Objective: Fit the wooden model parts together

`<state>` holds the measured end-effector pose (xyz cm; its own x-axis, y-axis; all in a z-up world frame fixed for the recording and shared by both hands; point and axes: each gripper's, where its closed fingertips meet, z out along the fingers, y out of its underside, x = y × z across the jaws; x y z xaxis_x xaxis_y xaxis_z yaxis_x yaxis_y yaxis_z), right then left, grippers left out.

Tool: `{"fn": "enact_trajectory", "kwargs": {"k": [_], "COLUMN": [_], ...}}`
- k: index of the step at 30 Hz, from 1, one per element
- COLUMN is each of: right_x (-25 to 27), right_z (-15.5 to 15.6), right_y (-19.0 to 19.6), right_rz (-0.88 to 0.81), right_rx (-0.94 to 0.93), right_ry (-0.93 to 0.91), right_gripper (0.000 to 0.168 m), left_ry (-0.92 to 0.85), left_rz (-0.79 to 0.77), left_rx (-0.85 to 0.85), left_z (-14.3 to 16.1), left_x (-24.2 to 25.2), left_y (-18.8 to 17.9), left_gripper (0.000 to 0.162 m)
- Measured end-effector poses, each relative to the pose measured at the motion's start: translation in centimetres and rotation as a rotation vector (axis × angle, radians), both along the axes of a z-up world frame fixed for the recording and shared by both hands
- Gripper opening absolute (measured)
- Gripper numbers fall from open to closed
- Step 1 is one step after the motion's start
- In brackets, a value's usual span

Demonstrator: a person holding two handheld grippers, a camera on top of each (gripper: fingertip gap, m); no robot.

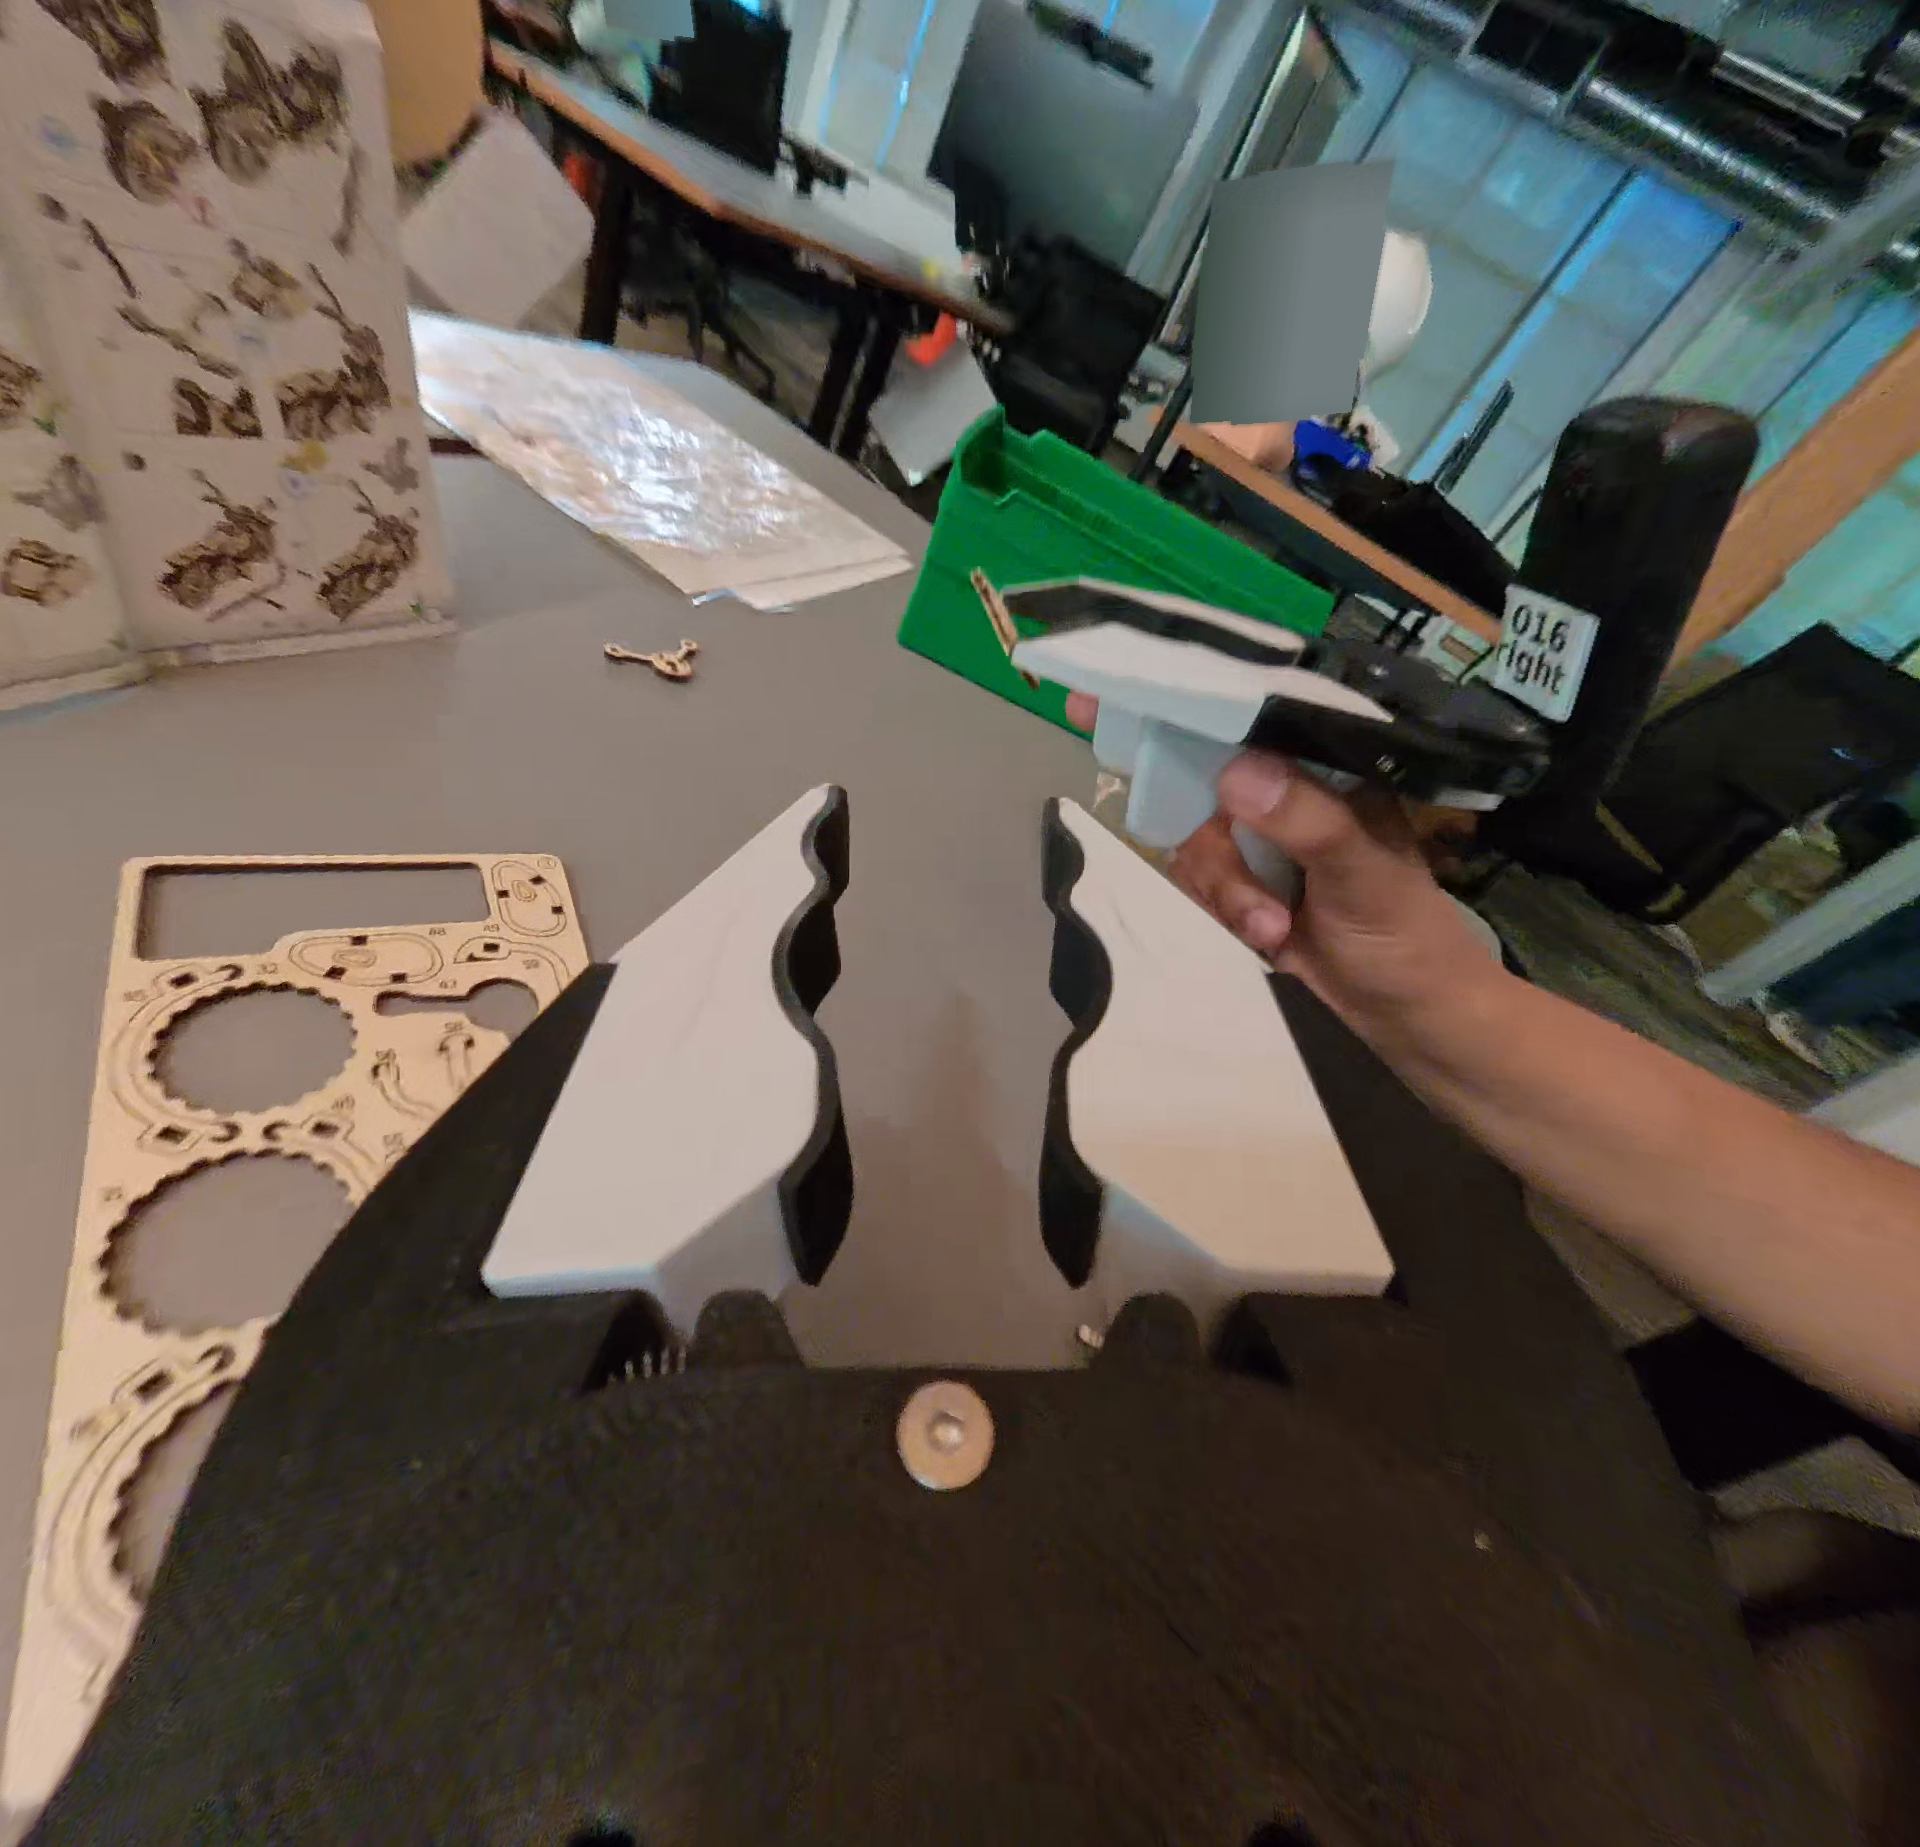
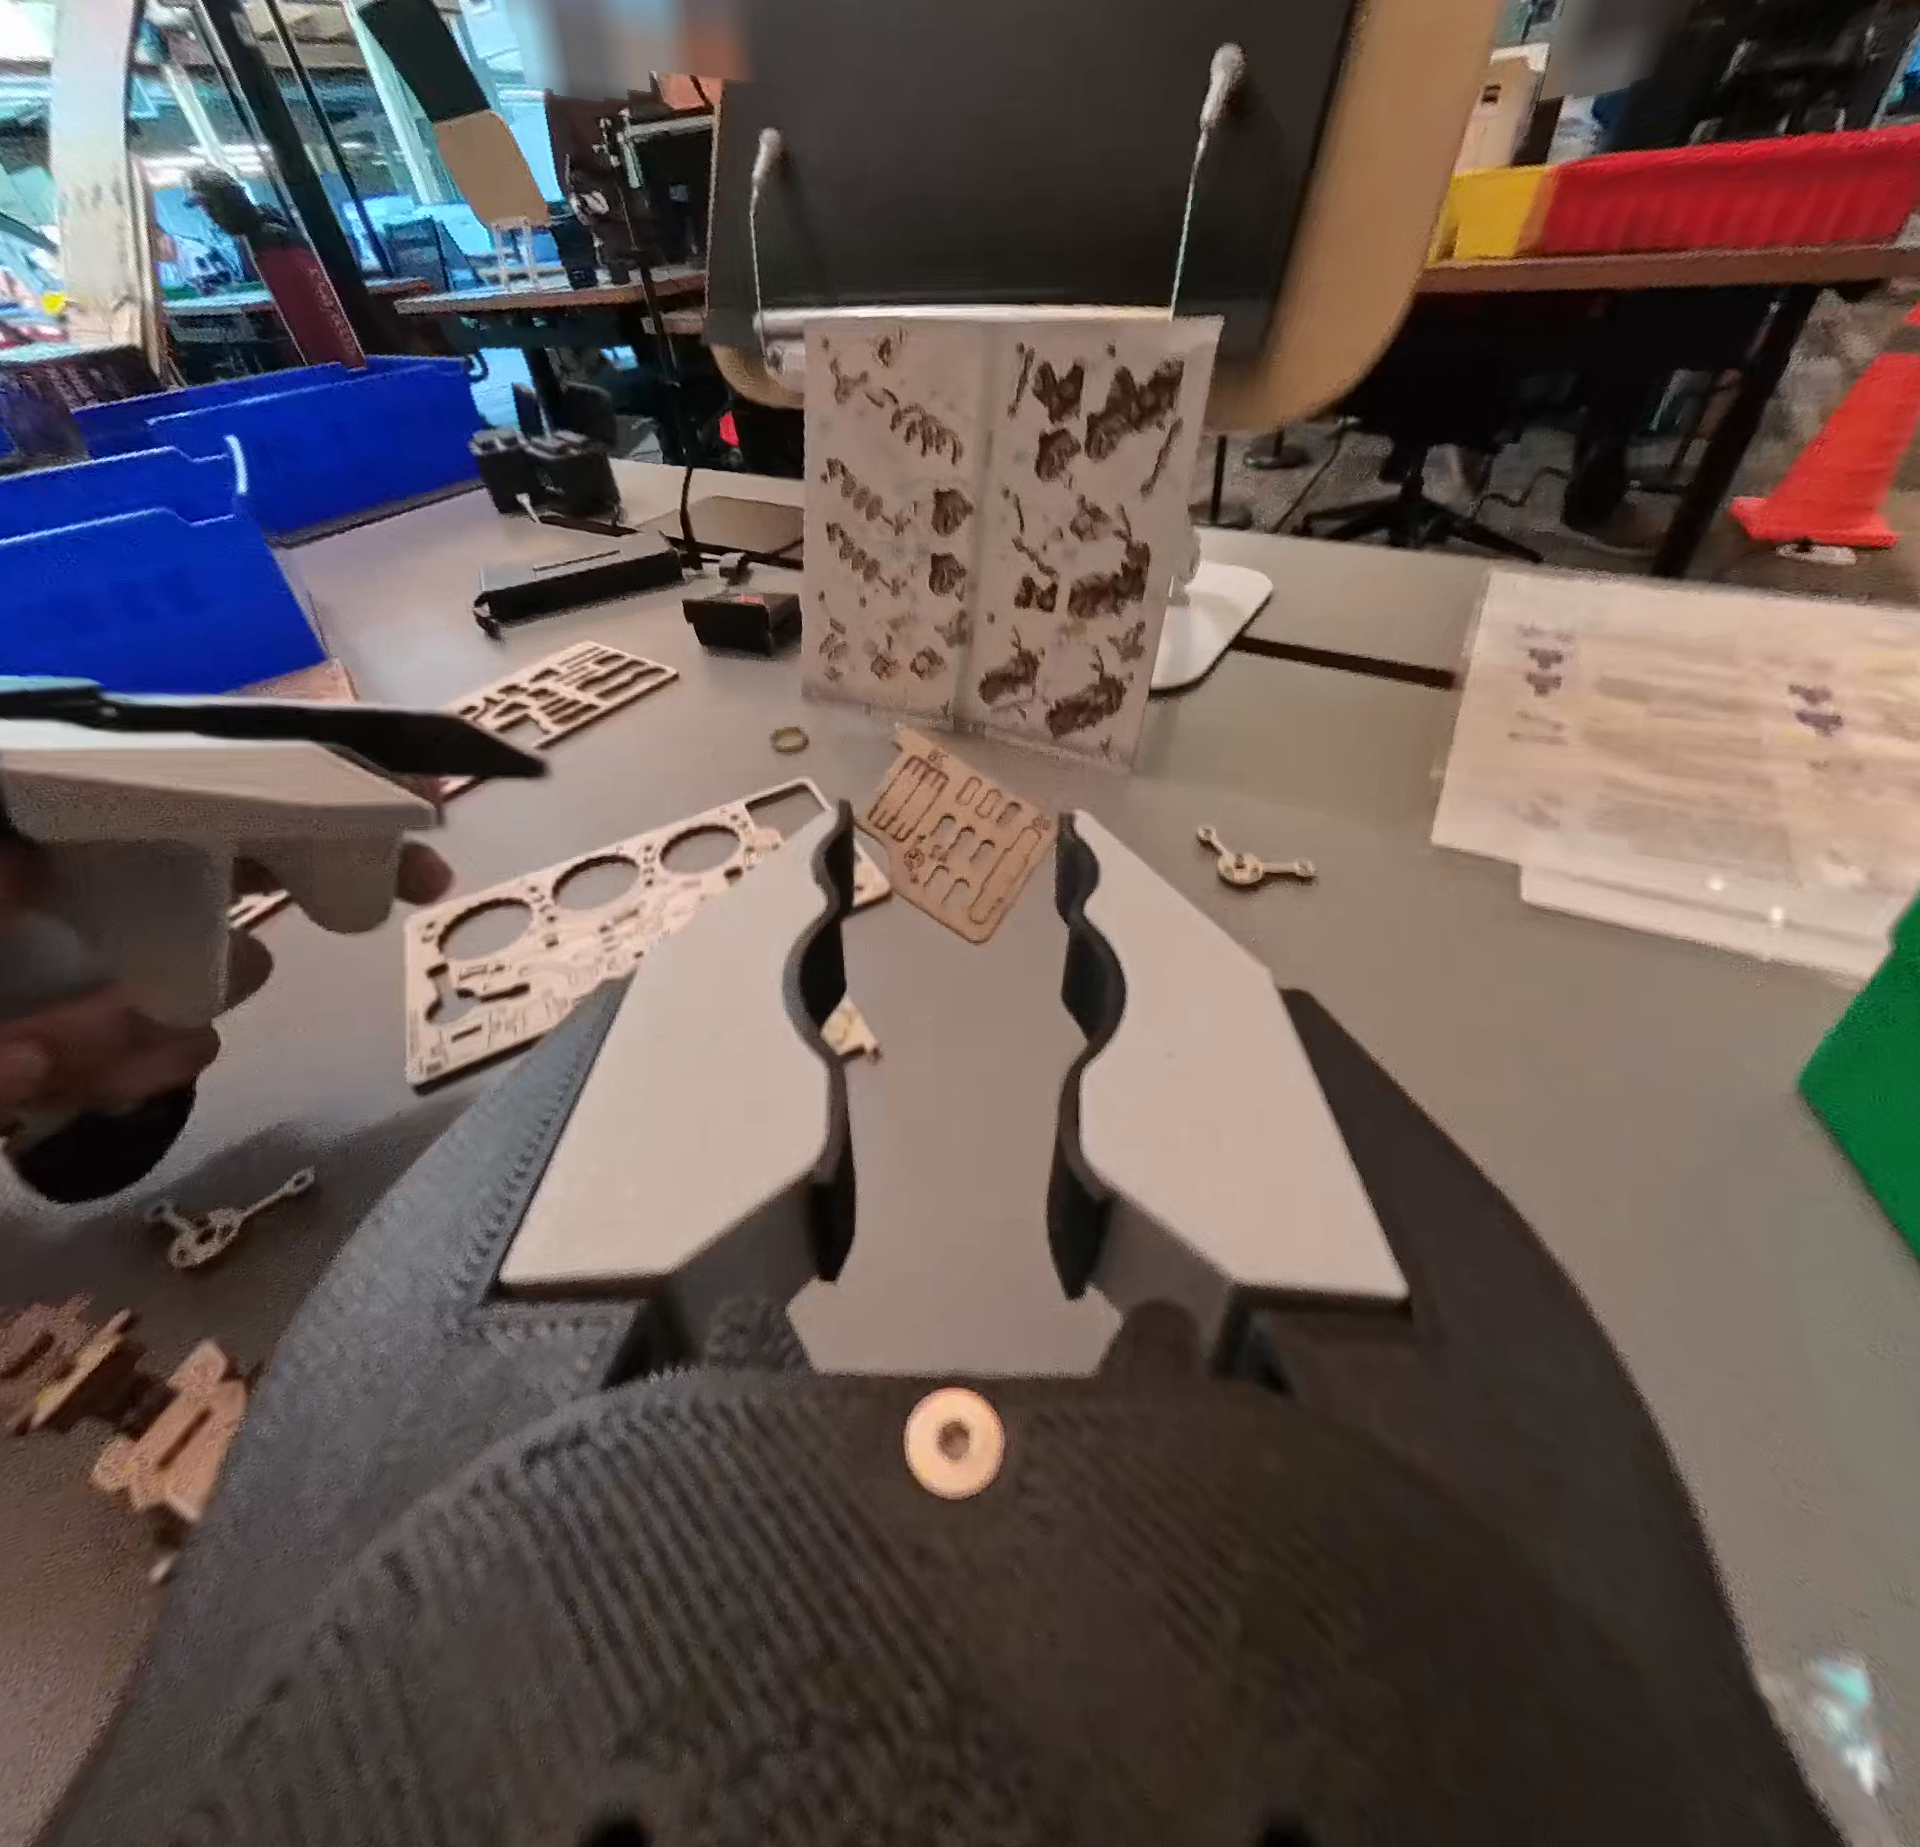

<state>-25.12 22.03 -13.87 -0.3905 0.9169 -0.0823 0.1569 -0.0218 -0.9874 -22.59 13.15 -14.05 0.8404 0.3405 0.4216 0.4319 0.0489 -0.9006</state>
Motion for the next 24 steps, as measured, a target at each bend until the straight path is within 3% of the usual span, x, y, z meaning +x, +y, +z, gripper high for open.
{"fn": "enact_trajectory", "kwargs": {"k": [3, 6, 11, 17, 24], "right_x": [0.2, 0.1, 0.8, 0.6, 1.0], "right_z": [-0.1, 0.9, 2.2, 2.0, 1.6], "right_y": [-0.1, -0.2, 3.5, 5.4, 2.5], "right_rz": [0.016, 0.054, 0.047, 0.037, 0.121], "right_rx": [-0.037, -0.022, -0.005, -0.017, -0.034], "right_ry": [-0.010, 0.009, 0.080, 0.081, 0.061], "right_gripper": [0.038, 0.038, 0.038, 0.038, 0.038], "left_ry": [0.052, -0.041, -0.160, -0.202, -0.216], "left_rz": [0.043, 0.002, -0.013, -0.029, -0.037], "left_rx": [0.006, 0.071, 0.215, 0.239, 0.235], "left_z": [-0.1, -0.2, 0.9, 0.8, 0.5], "left_x": [-0.4, -1.0, -1.9, -2.8, -3.0], "left_y": [-1.7, -2.1, -3.3, -4.3, -4.4], "left_gripper": [0.034, 0.037, 0.039, 0.040, 0.040]}}
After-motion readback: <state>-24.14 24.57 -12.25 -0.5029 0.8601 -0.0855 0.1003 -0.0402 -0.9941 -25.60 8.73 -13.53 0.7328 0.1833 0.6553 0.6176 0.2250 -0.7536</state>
